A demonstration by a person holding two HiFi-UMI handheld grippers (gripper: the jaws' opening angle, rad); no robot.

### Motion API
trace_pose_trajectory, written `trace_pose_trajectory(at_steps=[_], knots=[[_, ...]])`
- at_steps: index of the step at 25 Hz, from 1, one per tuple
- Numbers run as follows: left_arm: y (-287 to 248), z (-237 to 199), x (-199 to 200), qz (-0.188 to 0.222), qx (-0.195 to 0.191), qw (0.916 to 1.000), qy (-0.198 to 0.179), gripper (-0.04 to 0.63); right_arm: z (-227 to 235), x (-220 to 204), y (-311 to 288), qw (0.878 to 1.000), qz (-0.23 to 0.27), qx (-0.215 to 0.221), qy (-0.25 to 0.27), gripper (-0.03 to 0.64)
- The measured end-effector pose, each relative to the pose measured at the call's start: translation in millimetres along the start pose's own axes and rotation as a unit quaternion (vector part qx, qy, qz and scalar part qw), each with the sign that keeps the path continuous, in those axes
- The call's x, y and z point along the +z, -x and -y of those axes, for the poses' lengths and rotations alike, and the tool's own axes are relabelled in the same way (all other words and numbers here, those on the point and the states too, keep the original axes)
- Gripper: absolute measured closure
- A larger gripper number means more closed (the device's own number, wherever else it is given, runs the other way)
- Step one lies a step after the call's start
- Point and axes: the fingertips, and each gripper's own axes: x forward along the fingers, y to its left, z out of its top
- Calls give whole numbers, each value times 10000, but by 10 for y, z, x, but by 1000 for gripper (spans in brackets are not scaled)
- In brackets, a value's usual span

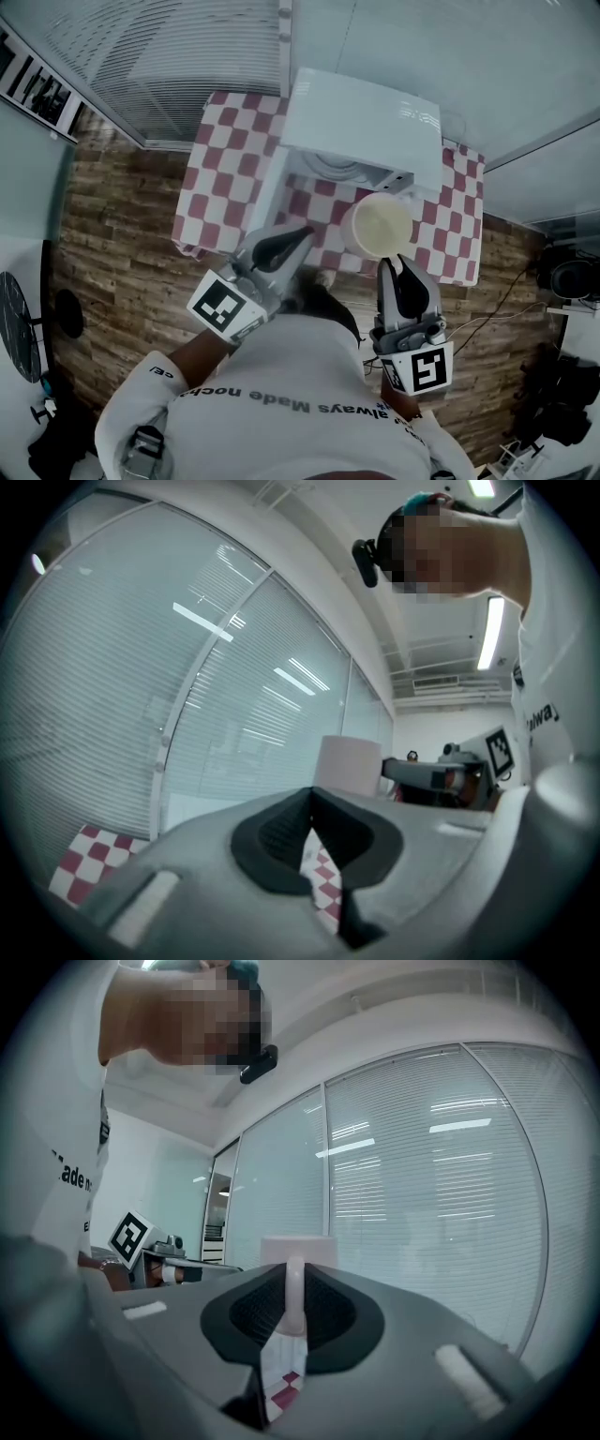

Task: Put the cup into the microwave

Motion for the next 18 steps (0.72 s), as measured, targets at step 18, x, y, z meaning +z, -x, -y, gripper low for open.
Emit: trace_pose_trajectory(at_steps=[18], knots=[[-883, -93, 86, 43, 104, 9999, -98, 591, 832, 11, -220, 9997, 80, 231, -2, 578]])
